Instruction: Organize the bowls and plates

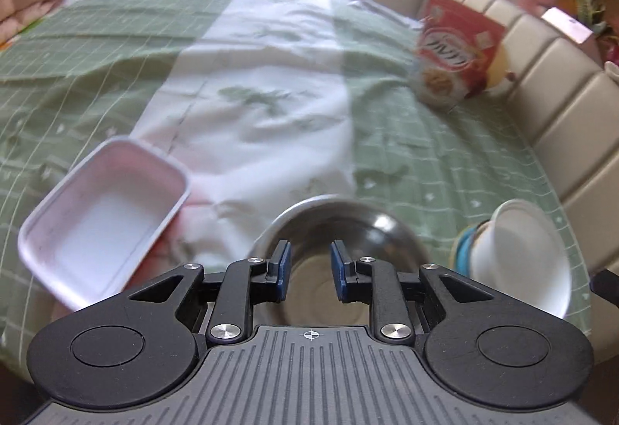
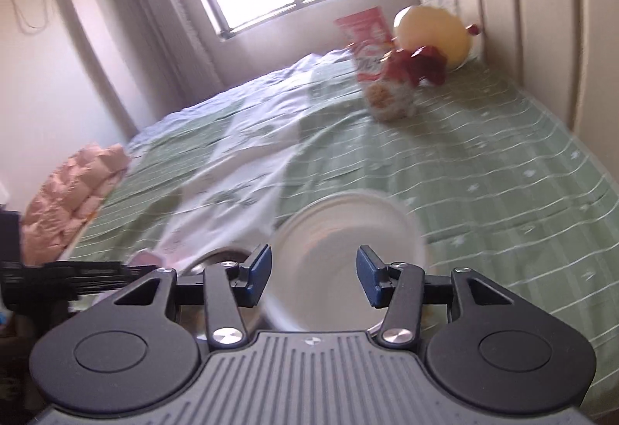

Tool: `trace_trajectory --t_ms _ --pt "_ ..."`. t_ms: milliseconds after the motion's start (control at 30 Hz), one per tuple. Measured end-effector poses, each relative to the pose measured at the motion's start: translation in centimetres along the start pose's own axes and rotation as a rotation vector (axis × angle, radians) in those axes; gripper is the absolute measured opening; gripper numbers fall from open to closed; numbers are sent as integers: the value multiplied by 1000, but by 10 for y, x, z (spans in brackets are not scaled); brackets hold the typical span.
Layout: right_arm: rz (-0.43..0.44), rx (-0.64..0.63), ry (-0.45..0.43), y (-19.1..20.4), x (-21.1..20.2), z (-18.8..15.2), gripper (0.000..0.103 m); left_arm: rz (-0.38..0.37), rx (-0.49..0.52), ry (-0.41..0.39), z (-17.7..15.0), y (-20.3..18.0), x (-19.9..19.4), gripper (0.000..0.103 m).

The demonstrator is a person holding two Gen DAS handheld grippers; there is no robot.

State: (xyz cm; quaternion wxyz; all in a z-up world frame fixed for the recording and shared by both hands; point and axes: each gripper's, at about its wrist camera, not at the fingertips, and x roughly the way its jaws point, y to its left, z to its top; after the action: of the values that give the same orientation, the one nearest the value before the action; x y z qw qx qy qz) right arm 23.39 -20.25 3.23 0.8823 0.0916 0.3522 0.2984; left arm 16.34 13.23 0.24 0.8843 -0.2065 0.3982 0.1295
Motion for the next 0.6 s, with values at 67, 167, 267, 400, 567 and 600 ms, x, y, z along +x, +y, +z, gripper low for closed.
trace_trajectory --t_ms 67,167,267,400,567,600 --pt "44 14 39 17 8 -14 49 -1 -2 31 -6 10 9 25" --pt "68 16 108 37 26 -37 49 13 3 50 -16 19 19 25" --pt "52 36 160 48 44 -56 49 45 1 52 -22 27 26 25" --pt "-12 68 151 57 63 -68 49 35 -18 80 -27 34 37 34" --pt "-80 52 147 67 93 -80 51 17 -8 116 -33 36 46 38" --pt "-94 52 151 68 99 -83 52 17 -1 125 -34 37 46 40"
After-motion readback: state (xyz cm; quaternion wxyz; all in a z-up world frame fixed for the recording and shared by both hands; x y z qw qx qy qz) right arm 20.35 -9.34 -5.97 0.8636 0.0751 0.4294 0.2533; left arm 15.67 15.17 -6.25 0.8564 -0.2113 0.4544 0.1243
